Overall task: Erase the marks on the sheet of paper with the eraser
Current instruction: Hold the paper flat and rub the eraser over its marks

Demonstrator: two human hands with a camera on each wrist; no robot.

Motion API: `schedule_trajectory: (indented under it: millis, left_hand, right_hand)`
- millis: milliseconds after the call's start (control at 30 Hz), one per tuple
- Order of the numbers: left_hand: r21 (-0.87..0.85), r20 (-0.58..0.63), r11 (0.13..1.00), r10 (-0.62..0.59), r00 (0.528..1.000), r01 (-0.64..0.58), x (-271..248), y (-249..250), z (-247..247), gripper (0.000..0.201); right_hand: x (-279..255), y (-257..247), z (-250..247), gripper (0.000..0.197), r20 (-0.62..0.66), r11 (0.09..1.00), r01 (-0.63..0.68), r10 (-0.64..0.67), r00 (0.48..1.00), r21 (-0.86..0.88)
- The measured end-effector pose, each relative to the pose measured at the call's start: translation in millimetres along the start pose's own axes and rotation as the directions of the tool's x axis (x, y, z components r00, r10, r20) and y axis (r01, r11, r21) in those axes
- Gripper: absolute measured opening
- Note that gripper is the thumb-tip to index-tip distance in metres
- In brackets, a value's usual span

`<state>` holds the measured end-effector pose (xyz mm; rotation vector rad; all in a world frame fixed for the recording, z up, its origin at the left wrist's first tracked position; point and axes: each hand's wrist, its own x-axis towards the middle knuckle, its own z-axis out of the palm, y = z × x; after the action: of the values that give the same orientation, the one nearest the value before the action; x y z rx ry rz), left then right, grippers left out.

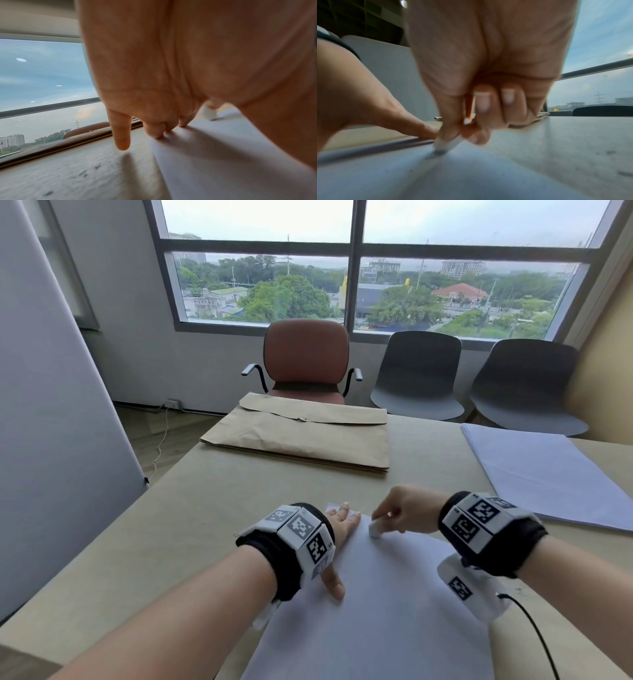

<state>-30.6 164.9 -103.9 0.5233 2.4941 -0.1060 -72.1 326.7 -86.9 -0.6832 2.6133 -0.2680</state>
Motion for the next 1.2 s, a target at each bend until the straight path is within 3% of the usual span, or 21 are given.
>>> schedule_trajectory:
  millis: [67, 200, 233, 333, 400, 567, 633, 700, 767, 967, 1033, 1100, 1200]
  left_hand:
    - [-0.007, -0.005, 1.000, 0.006, 1.000, -0.006, 0.1, 0.0, -0.3, 0.125]
    - [-0.002, 0.005, 1.000, -0.006, 1.000, 0.006, 0.6, -0.4, 0.3, 0.125]
    - [-0.002, 0.002, 1.000, -0.006, 1.000, 0.006, 0.2, -0.5, 0.3, 0.125]
    - [-0.017, -0.017, 1.000, 0.009, 1.000, -0.009, -2.4, 0.0, -0.1, 0.123]
    - [-0.030, -0.021, 0.999, 0.015, 1.000, -0.015, -2.5, 0.5, -0.3, 0.123]
    - [-0.008, 0.015, 1.000, -0.007, 1.000, 0.007, -0.1, -1.3, 0.3, 0.125]
    - [-0.028, 0.002, 1.000, 0.004, 1.000, -0.004, -0.6, -1.9, 0.4, 0.124]
    - [-0.053, -0.021, 0.998, 0.016, 1.000, -0.017, -1.6, -2.0, 0.6, 0.123]
    - [-0.065, -0.027, 0.998, 0.020, 0.999, -0.022, -2.0, -1.4, 0.9, 0.123]
    - [-0.029, -0.003, 1.000, -0.001, 1.000, 0.001, 2.3, -2.8, 2.2, 0.125]
    - [-0.044, -0.024, 0.999, 0.011, 1.000, -0.012, 0.8, -2.9, 2.0, 0.124]
    - [-0.071, -0.042, 0.997, 0.019, 0.999, -0.022, -1.4, -2.5, 1.9, 0.123]
    - [-0.057, -0.046, 0.998, 0.009, 0.999, -0.012, -1.9, -2.1, 3.0, 0.122]
  right_hand:
    - [1.3, 2.6, 2.6, 0.022, -0.047, 0.999, 0.015, -0.014, 0.999, 0.031]
    - [-14.7, 5.0, -0.1, 0.023, 0.176, 1.000, 0.013, -0.013, 0.984, -0.001]
    - [-13.7, 3.8, 0.8, 0.024, 0.154, 1.000, 0.024, -0.022, 0.988, -0.014]
    - [0.0, -1.6, 9.0, 0.030, -0.094, 0.998, 0.052, -0.048, 0.994, 0.041]
    - [2.0, -4.2, 14.6, 0.033, -0.156, 0.998, 0.060, -0.055, 0.986, 0.029]
    - [-23.5, -14.5, 11.0, 0.032, 0.204, 0.996, 0.057, -0.070, 0.977, 0.069]
    - [-16.5, -15.6, 9.4, 0.021, 0.112, 0.999, 0.052, -0.053, 0.992, 0.012]
    - [-3.2, -12.8, 9.6, 0.028, -0.076, 0.999, 0.032, -0.034, 0.997, -0.023]
    - [1.3, -10.8, 13.4, 0.032, -0.152, 1.000, 0.027, -0.029, 0.988, -0.015]
    - [-27.4, -26.9, 27.2, 0.038, 0.020, 0.987, 0.157, -0.157, 0.987, -0.036]
    - [-17.4, -23.1, 19.8, 0.026, -0.050, 0.995, 0.098, -0.100, 0.994, -0.031]
    - [-6.0, -18.9, 16.1, 0.027, -0.152, 0.999, 0.037, -0.043, 0.987, -0.039]
    - [-10.3, -23.2, 26.1, 0.029, -0.170, 0.994, 0.069, -0.082, 0.982, -0.079]
